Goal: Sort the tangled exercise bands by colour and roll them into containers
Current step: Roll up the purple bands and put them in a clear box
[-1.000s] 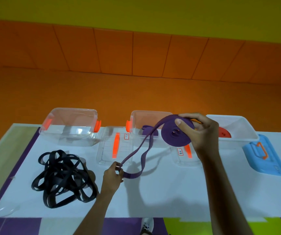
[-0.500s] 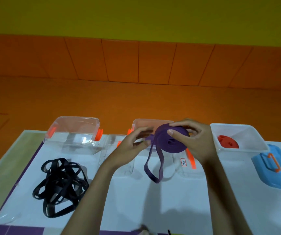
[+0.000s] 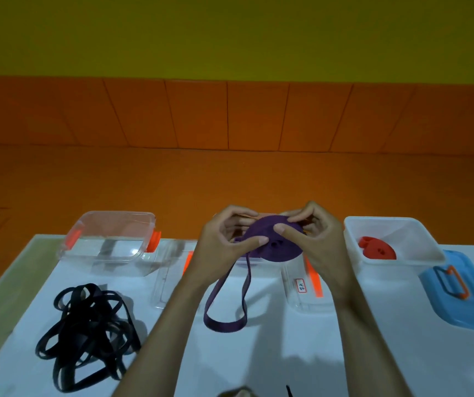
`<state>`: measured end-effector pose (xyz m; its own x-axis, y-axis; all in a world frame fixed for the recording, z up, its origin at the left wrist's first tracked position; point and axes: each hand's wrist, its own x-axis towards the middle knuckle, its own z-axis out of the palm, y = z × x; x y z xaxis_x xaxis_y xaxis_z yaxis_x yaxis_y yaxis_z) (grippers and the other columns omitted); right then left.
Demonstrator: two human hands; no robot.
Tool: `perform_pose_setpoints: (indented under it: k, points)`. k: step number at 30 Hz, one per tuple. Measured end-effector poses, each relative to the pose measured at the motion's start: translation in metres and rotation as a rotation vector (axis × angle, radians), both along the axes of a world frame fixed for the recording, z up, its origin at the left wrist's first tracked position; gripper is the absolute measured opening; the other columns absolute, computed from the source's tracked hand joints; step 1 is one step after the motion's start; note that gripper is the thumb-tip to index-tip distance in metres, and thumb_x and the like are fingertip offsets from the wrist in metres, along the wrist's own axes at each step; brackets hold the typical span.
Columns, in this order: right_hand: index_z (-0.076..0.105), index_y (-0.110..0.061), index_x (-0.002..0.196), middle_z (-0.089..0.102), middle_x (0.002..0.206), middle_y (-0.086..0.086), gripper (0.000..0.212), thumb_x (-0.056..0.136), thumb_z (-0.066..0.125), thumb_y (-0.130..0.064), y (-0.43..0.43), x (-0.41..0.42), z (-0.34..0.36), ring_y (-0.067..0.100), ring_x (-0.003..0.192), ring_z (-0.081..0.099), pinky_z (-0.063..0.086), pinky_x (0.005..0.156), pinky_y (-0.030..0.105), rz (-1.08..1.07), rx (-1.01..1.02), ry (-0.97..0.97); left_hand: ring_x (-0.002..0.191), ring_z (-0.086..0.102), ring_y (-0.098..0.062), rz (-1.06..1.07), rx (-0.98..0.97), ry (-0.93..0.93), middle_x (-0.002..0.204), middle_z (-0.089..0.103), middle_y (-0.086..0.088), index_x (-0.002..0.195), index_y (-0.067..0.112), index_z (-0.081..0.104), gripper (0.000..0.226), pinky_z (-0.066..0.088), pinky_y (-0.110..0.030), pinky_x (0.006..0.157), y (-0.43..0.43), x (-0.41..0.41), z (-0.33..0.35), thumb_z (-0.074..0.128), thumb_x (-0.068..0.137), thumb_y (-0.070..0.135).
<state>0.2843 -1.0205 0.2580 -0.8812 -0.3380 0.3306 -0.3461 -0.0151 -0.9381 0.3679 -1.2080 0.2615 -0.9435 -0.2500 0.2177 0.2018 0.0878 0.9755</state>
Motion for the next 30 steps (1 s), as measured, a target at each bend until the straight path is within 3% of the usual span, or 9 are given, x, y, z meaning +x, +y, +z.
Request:
perform_pose_setpoints:
  k: [2, 6, 11, 14, 18, 20, 23, 26, 30]
  points:
    - [0.067, -0.012, 0.087, 0.077, 0.099, 0.001, 0.026, 0.076, 0.089, -0.021, 0.0, -0.001, -0.003, 0.021, 0.101, 0.073, 0.06, 0.08, 0.045, -0.018, -0.067, -0.031, 0.108, 0.073, -0.02, 0.051, 0.001, 0.026, 0.113, 0.076, -0.002, 0.112, 0.015, 0.071, 0.039, 0.06, -0.032, 0.088, 0.004, -0.001, -0.004, 0.09, 0.078, 0.01]
    - [0.073, -0.016, 0.097, 0.076, 0.101, -0.001, 0.022, 0.079, 0.086, -0.011, -0.008, 0.003, -0.008, 0.02, 0.097, 0.074, 0.06, 0.072, 0.029, -0.002, -0.212, -0.13, 0.114, 0.072, -0.023, 0.075, 0.038, 0.044, 0.118, 0.076, -0.006, 0.115, 0.013, 0.076, 0.036, 0.06, -0.033, 0.093, 0.003, 0.002, -0.016, 0.086, 0.08, 0.005]
    - [0.075, -0.024, 0.088, 0.074, 0.105, 0.001, 0.011, 0.081, 0.083, -0.019, -0.011, 0.004, -0.025, 0.018, 0.106, 0.071, 0.059, 0.081, 0.03, 0.084, -0.161, -0.167, 0.104, 0.075, -0.021, 0.138, 0.053, 0.013, 0.107, 0.079, -0.001, 0.108, 0.016, 0.079, 0.036, 0.06, -0.029, 0.087, -0.002, 0.005, -0.02, 0.088, 0.075, 0.006]
    - [0.068, -0.022, 0.08, 0.074, 0.1, 0.002, 0.018, 0.078, 0.086, -0.021, -0.007, 0.001, -0.029, 0.018, 0.108, 0.071, 0.059, 0.086, 0.039, 0.072, -0.112, -0.176, 0.1, 0.076, -0.022, 0.171, 0.037, 0.022, 0.1, 0.079, -0.001, 0.1, 0.015, 0.078, 0.032, 0.061, -0.028, 0.083, 0.002, 0.003, -0.02, 0.091, 0.071, 0.01]
    - [0.077, -0.039, 0.103, 0.074, 0.108, -0.008, 0.025, 0.083, 0.082, -0.024, -0.003, 0.004, -0.025, 0.017, 0.103, 0.072, 0.063, 0.079, 0.035, 0.129, -0.08, -0.162, 0.099, 0.076, -0.018, 0.189, 0.055, 0.037, 0.098, 0.08, 0.001, 0.094, 0.016, 0.078, 0.027, 0.061, -0.029, 0.085, 0.007, 0.002, -0.02, 0.09, 0.07, 0.013]
    - [0.078, -0.034, 0.108, 0.076, 0.11, -0.006, 0.026, 0.085, 0.08, -0.022, -0.004, 0.005, -0.023, 0.019, 0.105, 0.073, 0.064, 0.08, 0.036, 0.132, -0.086, -0.139, 0.099, 0.076, -0.016, 0.186, 0.065, 0.053, 0.098, 0.08, 0.002, 0.093, 0.016, 0.079, 0.025, 0.059, -0.027, 0.085, 0.01, 0.0, -0.019, 0.089, 0.07, 0.013]
    - [0.079, -0.022, 0.101, 0.078, 0.103, -0.002, 0.02, 0.082, 0.082, -0.018, -0.007, 0.001, -0.023, 0.018, 0.102, 0.073, 0.059, 0.08, 0.03, 0.064, -0.116, -0.07, 0.101, 0.075, -0.017, 0.147, 0.062, 0.036, 0.102, 0.08, 0.001, 0.098, 0.015, 0.08, 0.025, 0.058, -0.028, 0.087, 0.007, -0.003, -0.02, 0.087, 0.074, 0.012]
    - [0.079, -0.017, 0.1, 0.077, 0.101, -0.001, 0.016, 0.083, 0.081, -0.017, -0.007, -0.003, -0.022, 0.021, 0.101, 0.073, 0.061, 0.079, 0.033, 0.018, -0.159, -0.069, 0.113, 0.071, -0.018, 0.04, 0.015, -0.01, 0.114, 0.076, -0.001, 0.117, 0.015, 0.078, 0.038, 0.058, -0.03, 0.093, -0.003, -0.004, -0.023, 0.085, 0.08, 0.009]
    - [0.067, -0.008, 0.093, 0.075, 0.103, -0.004, 0.02, 0.082, 0.081, -0.018, -0.007, -0.003, -0.021, 0.015, 0.105, 0.071, 0.061, 0.081, 0.033, 0.062, -0.102, -0.085, 0.112, 0.07, -0.019, -0.007, -0.014, -0.019, 0.113, 0.074, -0.002, 0.121, 0.012, 0.076, 0.043, 0.057, -0.03, 0.093, -0.009, -0.007, -0.02, 0.086, 0.08, 0.006]
